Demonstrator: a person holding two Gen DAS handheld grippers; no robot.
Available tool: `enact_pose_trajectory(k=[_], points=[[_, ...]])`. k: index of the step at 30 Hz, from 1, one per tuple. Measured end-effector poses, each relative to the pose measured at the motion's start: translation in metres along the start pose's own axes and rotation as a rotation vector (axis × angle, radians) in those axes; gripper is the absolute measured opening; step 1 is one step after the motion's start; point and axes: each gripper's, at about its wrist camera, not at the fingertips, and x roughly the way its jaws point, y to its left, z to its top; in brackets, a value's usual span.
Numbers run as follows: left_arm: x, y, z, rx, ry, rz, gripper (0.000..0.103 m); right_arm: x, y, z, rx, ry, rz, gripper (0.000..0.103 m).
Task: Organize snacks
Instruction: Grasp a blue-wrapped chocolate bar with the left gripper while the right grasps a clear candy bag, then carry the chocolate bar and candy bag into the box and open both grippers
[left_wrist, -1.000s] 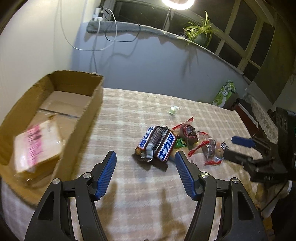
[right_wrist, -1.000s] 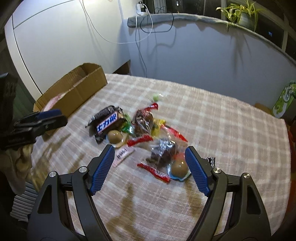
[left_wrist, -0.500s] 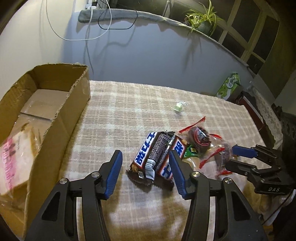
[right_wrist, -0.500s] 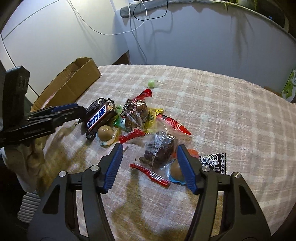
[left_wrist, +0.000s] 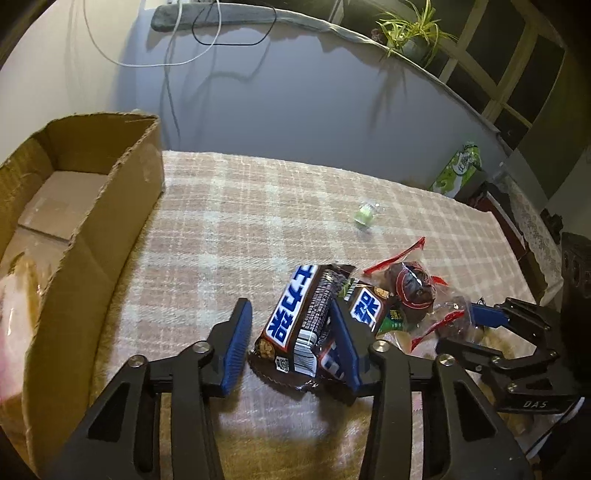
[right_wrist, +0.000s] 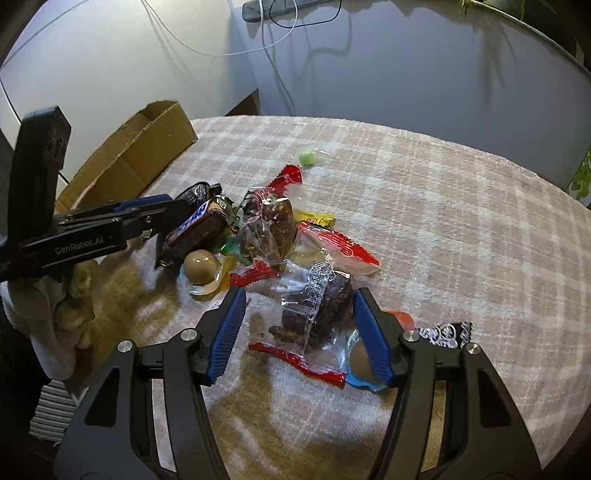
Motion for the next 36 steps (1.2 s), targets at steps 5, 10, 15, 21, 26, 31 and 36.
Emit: enact_pose_trajectory(k=[5, 10, 15, 21, 26, 31, 36], points=[[0.005, -0.003, 0.001, 0.016, 0.008, -0.001, 0.031, 0.004, 0.000, 0.003, -0.002, 0.005, -0.009, 0.052], [0.005, -0.006, 0.000, 0.011, -0.007, 0.015, 0.030, 0.003, -0.004, 0.002, 0.013, 0.004, -0.002, 0.047], [0.000, -0.005, -0.002, -0.007, -0.016, 0.010, 0.028, 0.001, -0.006, 0.000, 0.035, -0.004, 0.011, 0.043], [-0.013, -0.003, -0.005, -0.012, -0.044, 0.019, 0.027, -0.010, -0.008, -0.004, 0.049, -0.025, 0.017, 0.039], [-0.027, -0.005, -0.006, -0.013, -0.072, 0.017, 0.027, -0.023, -0.005, -0.006, 0.054, -0.051, 0.022, 0.037], [-0.046, -0.005, -0.009, -0.018, -0.106, 0.012, 0.027, -0.039, 0.001, -0.005, 0.053, -0.084, 0.030, 0.037], [-0.070, -0.001, -0.009, -0.014, -0.152, 0.024, 0.027, -0.053, 0.015, 0.001, 0.033, -0.113, 0.041, 0.037]])
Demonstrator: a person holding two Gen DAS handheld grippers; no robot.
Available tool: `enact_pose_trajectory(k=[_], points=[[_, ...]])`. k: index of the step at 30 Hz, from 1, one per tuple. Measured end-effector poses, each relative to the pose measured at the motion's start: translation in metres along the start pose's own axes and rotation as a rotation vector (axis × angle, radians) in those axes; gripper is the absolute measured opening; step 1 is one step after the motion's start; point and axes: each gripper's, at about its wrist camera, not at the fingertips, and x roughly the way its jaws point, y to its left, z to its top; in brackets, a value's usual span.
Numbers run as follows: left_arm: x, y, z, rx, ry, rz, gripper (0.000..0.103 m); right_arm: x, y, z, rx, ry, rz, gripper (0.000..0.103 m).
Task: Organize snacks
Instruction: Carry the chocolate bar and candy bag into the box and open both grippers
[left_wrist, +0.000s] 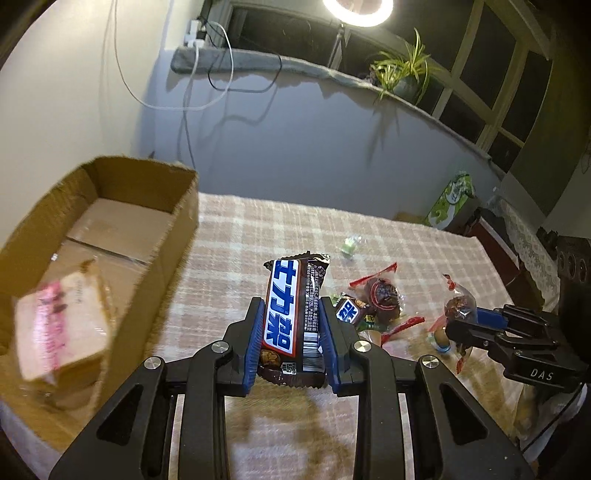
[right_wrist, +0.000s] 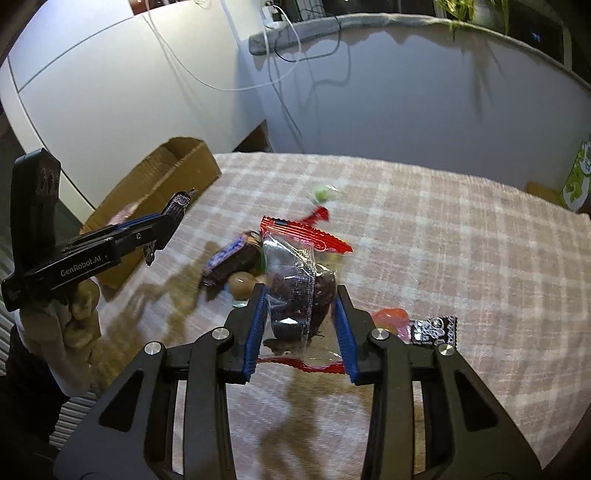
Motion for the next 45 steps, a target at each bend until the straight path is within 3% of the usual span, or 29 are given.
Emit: enact_pose_trajectory(k=[9, 23, 45], points=[[-0.037, 0.023, 0.003, -0.021, -0.069, 0.043, 0.027, -0.003, 0.041, 0.025, -0.060, -0.039, 0.041, 0.037], [-0.074, 0.077, 0.001, -0.091, -0.129, 0.130, 0.027, 0.036, 0.121, 0.074, -0.174, -0.049, 0.123, 0.037], [-0.082, 0.133, -0.002, -0.147, -0.136, 0.209, 0.027, 0.116, 0.195, 0.124, -0.264, 0.018, 0.169, 0.037]])
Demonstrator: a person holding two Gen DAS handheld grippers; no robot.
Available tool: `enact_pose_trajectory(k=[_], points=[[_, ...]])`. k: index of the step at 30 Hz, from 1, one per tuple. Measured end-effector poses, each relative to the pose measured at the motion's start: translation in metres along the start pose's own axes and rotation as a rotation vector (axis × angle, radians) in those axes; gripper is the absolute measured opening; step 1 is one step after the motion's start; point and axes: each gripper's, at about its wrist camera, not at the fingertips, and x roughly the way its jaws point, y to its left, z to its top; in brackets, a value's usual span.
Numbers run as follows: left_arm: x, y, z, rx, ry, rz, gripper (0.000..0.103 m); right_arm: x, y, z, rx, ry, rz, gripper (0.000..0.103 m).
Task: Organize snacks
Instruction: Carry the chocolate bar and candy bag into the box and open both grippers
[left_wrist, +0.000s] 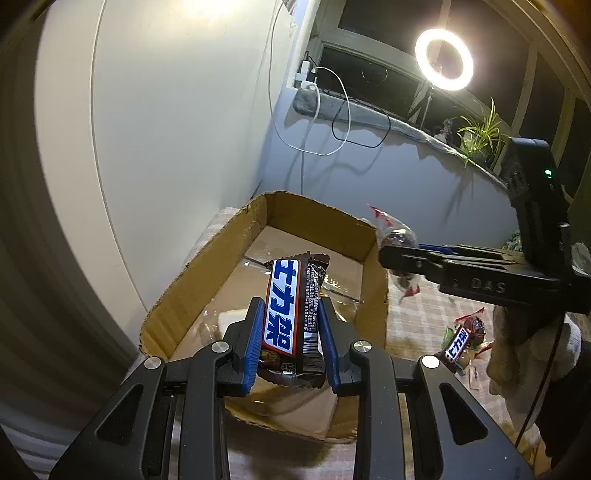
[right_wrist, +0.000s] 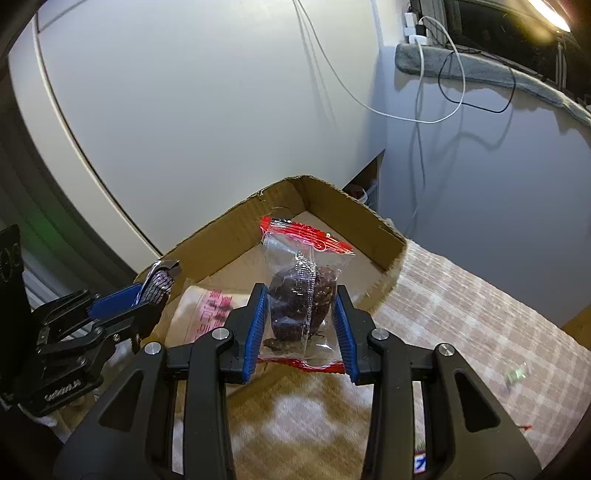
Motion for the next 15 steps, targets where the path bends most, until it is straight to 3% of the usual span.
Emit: enact_pose_trajectory(k=[15], points=[[0.010, 0.000, 0.001, 0.018, 0.018, 0.019, 0.028, 0.042, 0.002, 0.013, -0.013, 0.046, -0.012, 0.038]])
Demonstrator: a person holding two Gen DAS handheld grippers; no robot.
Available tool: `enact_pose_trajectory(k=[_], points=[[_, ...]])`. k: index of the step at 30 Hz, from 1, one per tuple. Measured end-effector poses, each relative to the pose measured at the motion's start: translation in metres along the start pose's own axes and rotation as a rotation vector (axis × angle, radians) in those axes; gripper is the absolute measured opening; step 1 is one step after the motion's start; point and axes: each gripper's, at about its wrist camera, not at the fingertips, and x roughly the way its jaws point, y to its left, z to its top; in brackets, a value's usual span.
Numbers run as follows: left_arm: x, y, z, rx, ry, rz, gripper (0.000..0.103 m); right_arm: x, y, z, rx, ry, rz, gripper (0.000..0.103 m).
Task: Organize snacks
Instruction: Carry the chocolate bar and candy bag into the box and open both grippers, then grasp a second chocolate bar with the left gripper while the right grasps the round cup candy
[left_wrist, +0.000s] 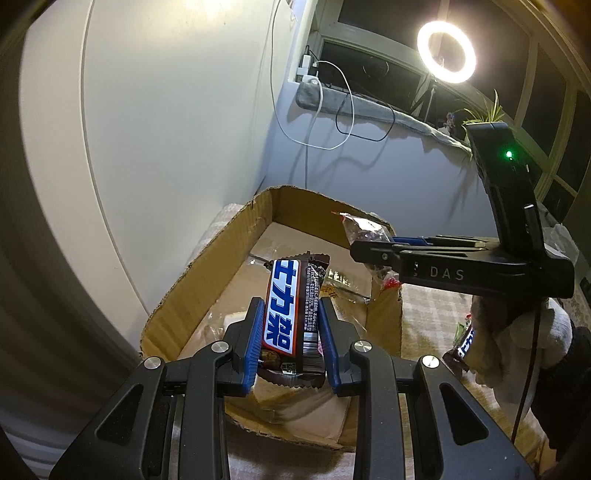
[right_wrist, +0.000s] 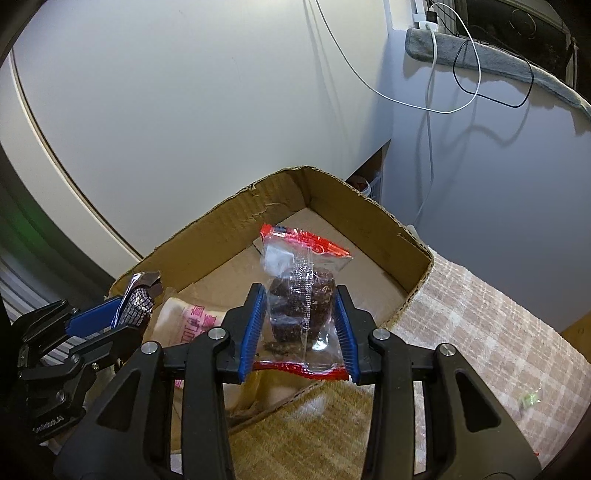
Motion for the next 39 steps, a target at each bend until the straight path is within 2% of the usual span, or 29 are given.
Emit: enact_pose_trajectory(k=[4, 5, 6, 8, 10, 14, 25, 39], points=[[0.001, 0.000, 0.001, -0.001, 0.000, 0.004, 0.028, 0.003, -0.001, 0.001, -0.003, -0.004, -0.011, 0.044], [0.001, -0.001, 0.001, 0.000, -0.002, 0.005, 0.031, 0.003, -0.002, 0.001, -0.001, -0.006, -0.014, 0.047], [0.000, -0.001, 0.001, 0.001, -0.005, 0.007, 0.039, 0.003, -0.002, 0.002, 0.000, -0.007, -0.014, 0.050], [-0.001, -0.001, 0.002, 0.002, -0.011, 0.016, 0.048, 0.002, -0.004, 0.002, 0.004, -0.010, -0.014, 0.061], [-0.002, -0.001, 0.001, 0.002, -0.012, 0.016, 0.048, 0.000, -0.004, 0.002, 0.005, -0.014, -0.016, 0.063], [-0.003, -0.003, 0.001, 0.006, -0.014, 0.017, 0.048, -0.006, -0.004, 0.001, 0.002, -0.032, -0.027, 0.075], [-0.016, -0.020, -0.003, 0.025, -0.031, 0.001, 0.048, -0.041, -0.012, -0.009, 0.020, -0.073, -0.033, 0.076], [-0.025, -0.070, -0.013, 0.084, -0.027, -0.062, 0.048, -0.118, -0.050, -0.054, 0.058, -0.126, -0.091, 0.076]])
